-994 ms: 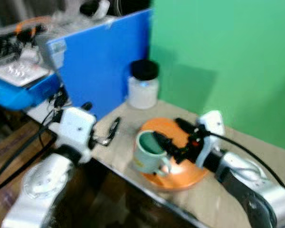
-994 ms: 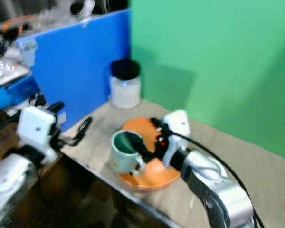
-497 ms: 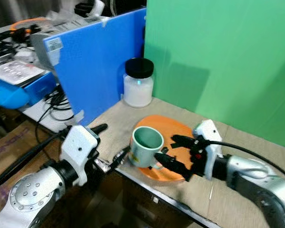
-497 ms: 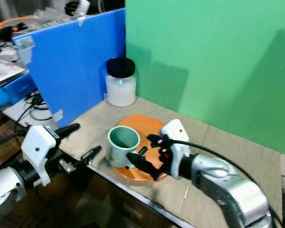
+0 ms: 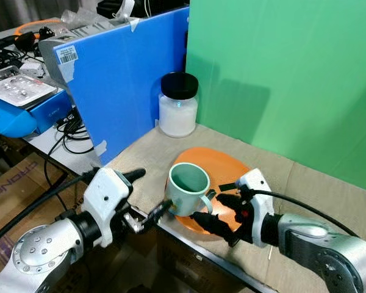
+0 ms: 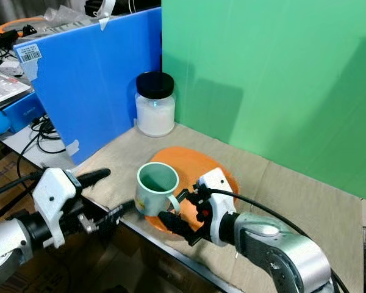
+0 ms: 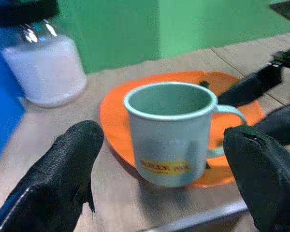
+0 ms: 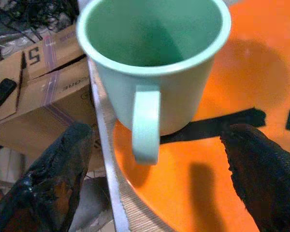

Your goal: Setting the table

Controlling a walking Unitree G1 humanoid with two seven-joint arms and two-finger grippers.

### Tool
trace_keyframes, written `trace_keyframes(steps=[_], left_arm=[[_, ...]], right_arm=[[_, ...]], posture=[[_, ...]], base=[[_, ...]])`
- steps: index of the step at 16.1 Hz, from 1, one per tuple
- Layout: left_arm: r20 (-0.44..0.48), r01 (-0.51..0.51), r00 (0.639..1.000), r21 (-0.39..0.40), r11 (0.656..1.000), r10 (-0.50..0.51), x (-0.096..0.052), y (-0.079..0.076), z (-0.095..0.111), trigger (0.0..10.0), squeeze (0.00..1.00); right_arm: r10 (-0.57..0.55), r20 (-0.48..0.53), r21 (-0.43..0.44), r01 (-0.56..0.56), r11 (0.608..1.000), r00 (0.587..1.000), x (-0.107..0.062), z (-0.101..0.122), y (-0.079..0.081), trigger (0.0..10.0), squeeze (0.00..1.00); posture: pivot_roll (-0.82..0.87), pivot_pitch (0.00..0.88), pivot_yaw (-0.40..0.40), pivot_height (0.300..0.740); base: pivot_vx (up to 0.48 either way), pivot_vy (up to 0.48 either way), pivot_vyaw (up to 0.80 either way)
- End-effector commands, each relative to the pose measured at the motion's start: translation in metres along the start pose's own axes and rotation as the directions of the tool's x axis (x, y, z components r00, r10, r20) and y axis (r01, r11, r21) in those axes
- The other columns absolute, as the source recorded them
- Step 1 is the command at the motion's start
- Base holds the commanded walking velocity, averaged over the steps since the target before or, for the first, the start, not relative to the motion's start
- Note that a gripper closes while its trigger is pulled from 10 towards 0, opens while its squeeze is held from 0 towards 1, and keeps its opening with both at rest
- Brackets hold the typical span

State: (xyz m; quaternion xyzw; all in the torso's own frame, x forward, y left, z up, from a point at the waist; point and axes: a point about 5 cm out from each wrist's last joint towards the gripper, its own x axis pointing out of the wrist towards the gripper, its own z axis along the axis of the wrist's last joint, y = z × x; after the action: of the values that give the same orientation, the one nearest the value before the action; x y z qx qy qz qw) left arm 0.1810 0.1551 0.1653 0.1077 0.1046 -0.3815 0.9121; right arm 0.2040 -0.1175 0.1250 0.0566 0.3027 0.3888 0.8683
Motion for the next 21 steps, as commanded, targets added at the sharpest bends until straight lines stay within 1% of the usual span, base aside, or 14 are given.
trace_keyframes(steps=[1,2,3,4,8,12,19,21], left_arm=[[-0.009,0.05,0.999,-0.002,0.999,-0.05,-0.001,-0.006,0.002,10.0,0.0],[-0.025,0.071,0.997,-0.008,0.997,-0.071,-0.002,-0.009,-0.001,10.0,0.0],[-0.03,0.082,0.996,-0.014,0.997,-0.082,-0.003,-0.01,-0.002,10.0,0.0],[-0.029,0.084,0.996,-0.017,0.996,-0.085,-0.003,-0.011,-0.003,10.0,0.0],[-0.038,0.1,0.994,-0.029,0.995,-0.101,-0.003,-0.013,-0.005,10.0,0.0],[-0.053,0.103,0.993,-0.043,0.994,-0.105,0.003,-0.016,-0.017,10.0,0.0],[-0.056,0.107,0.992,-0.04,0.993,-0.109,0.013,-0.012,-0.022,10.0,0.0],[-0.054,0.108,0.992,-0.038,0.993,-0.11,0.012,-0.012,-0.023,10.0,0.0]], right_arm=[[-0.012,-0.019,0.01,0.012,1.0,1.0,0.0,-0.001,0.0,10.0,0.0],[-0.017,-0.024,0.016,0.017,1.0,1.0,0.001,-0.001,0.0,7.1,0.0],[-0.023,-0.014,0.023,0.024,0.999,1.0,0.003,0.0,0.0,1.9,0.0],[-0.027,-0.005,0.027,0.027,0.999,1.0,0.004,0.001,0.0,0.0,0.0],[-0.035,0.014,0.032,0.034,0.999,0.999,0.008,0.003,0.002,0.0,0.0],[-0.037,0.008,0.028,0.036,0.999,0.999,0.014,0.002,0.005,0.0,0.0],[-0.037,0.014,0.04,0.036,0.999,0.999,0.015,0.002,0.006,0.0,0.0],[-0.037,0.019,0.044,0.036,0.998,0.999,0.015,0.002,0.007,0.0,0.0]], posture=[[0.18,0.0,-0.028,0.74],[0.18,0.0,-0.027,0.74],[0.18,0.0,-0.025,0.74],[0.18,0.0,-0.025,0.74],[0.18,0.0,-0.025,0.74],[0.18,0.0,-0.026,0.74],[0.18,0.0,-0.021,0.74],[0.18,0.0,-0.021,0.74]], base=[[0.0,0.0,0.0],[0.0,0.0,0.0],[0.0,0.0,0.0],[0.0,0.0,0.0],[0.0,0.0,0.0],[0.0,0.0,0.0],[0.0,0.0,0.0],[0.0,0.0,0.0]])
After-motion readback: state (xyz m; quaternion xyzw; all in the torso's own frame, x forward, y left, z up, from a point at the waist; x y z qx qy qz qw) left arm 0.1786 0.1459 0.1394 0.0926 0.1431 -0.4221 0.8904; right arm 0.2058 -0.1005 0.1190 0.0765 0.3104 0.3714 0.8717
